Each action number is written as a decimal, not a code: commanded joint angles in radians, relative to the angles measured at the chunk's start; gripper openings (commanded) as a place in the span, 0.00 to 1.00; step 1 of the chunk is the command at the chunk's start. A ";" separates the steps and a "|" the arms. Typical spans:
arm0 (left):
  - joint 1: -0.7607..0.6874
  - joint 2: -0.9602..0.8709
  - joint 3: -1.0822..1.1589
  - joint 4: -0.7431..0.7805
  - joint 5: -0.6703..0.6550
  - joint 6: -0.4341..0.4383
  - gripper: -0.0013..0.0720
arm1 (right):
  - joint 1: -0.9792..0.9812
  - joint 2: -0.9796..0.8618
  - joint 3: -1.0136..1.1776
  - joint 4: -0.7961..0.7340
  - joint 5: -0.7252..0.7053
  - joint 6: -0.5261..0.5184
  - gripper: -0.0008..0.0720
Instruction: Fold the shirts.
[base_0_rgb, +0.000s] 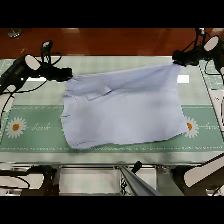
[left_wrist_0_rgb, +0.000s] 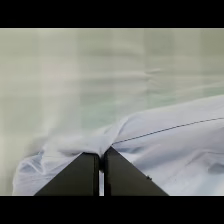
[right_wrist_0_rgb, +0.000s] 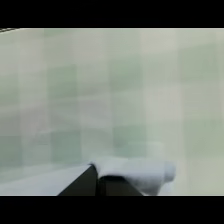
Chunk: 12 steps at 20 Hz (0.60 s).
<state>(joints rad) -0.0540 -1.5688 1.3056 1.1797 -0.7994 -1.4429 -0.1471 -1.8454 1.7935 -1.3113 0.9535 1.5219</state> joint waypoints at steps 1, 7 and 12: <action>-0.013 -0.061 0.000 -0.038 0.055 0.009 0.05 | 0.001 -0.051 -0.001 0.003 -0.045 -0.033 0.04; 0.005 -0.047 0.000 -0.012 -0.299 0.005 0.05 | -0.017 0.004 0.000 -0.056 0.257 -0.039 0.04; 0.011 -0.021 -0.008 -0.008 -0.545 -0.021 0.05 | -0.024 0.062 -0.001 -0.060 0.467 -0.067 0.04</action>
<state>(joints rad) -0.0437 -1.5967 1.3033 1.1671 -1.1973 -1.4525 -0.1680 -1.8042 1.7931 -1.3636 1.2903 1.4654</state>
